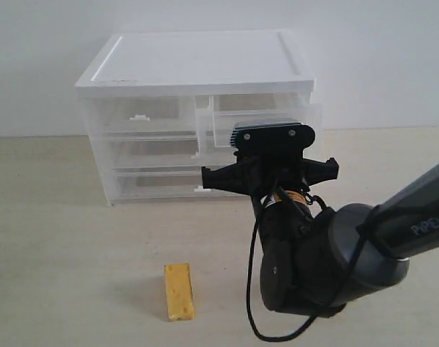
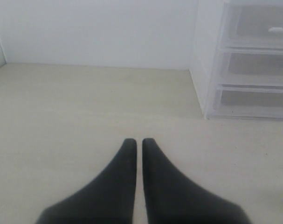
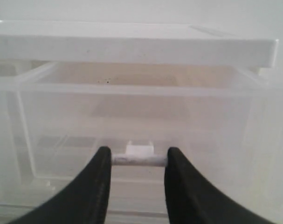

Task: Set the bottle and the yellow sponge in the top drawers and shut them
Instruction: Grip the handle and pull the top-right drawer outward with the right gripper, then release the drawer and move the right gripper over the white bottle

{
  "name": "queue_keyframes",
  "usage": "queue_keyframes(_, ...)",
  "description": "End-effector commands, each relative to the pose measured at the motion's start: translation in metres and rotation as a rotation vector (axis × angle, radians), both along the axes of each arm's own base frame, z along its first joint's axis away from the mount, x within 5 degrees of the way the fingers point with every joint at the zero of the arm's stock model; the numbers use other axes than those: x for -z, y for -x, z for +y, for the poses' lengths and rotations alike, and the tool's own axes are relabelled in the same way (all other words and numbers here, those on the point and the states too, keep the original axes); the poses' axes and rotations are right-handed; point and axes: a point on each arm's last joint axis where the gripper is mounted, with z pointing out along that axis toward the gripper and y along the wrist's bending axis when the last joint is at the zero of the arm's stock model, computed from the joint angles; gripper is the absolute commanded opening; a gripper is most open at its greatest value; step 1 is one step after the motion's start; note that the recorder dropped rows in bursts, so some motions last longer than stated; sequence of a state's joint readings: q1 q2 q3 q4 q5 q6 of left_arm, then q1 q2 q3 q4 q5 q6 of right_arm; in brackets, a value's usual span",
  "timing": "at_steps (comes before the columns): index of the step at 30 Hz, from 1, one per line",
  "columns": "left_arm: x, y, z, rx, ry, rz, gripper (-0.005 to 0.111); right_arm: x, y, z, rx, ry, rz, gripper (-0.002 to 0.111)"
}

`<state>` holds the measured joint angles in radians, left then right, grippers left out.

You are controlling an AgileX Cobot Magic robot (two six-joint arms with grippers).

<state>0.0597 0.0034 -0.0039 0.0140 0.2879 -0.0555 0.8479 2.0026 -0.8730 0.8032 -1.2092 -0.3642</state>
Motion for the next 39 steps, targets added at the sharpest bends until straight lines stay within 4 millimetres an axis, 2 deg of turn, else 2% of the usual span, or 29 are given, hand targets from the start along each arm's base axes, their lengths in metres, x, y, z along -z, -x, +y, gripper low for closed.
queue_keyframes(1,0.001,0.000,0.000,-0.001,0.003,-0.002,0.004,-0.008,0.020,-0.005,-0.020,0.024,-0.003,0.000)
queue_keyframes(6,0.001,0.000,0.000,-0.001,0.003,-0.002,0.004,-0.013,0.036,-0.004,-0.046,0.024,0.005,0.000)
queue_keyframes(13,0.001,0.000,0.000,-0.001,0.003,-0.002,0.004,-0.015,0.047,0.003,-0.043,0.013,0.020,0.003)
queue_keyframes(16,0.001,0.000,0.000,-0.001,0.003,-0.002,0.004,-0.015,0.049,0.005,-0.051,0.010,0.021,0.021)
queue_keyframes(21,0.001,0.000,0.000,-0.001,0.003,-0.002,0.004,-0.011,0.055,0.002,0.016,-0.019,0.066,0.067)
queue_keyframes(22,0.001,0.000,0.000,-0.001,0.003,-0.002,0.004,-0.010,0.057,0.002,0.032,-0.021,0.079,0.074)
queue_keyframes(24,0.001,0.000,0.000,-0.001,0.003,-0.002,0.004,-0.007,0.064,0.004,0.031,0.028,0.090,0.079)
queue_keyframes(28,0.001,0.000,0.000,-0.001,0.003,-0.002,0.004,-0.011,0.087,0.007,-0.028,0.099,0.092,0.078)
queue_keyframes(33,0.001,0.000,0.000,-0.001,0.003,-0.002,0.004,-0.019,0.116,-0.001,-0.094,0.114,0.112,0.074)
queue_keyframes(36,0.001,0.000,0.000,-0.001,0.003,-0.002,0.004,-0.024,0.124,-0.005,-0.172,0.150,0.180,0.057)
queue_keyframes(39,0.001,0.000,0.000,-0.001,0.003,-0.002,0.004,-0.033,0.129,-0.004,-0.248,0.223,0.222,0.031)
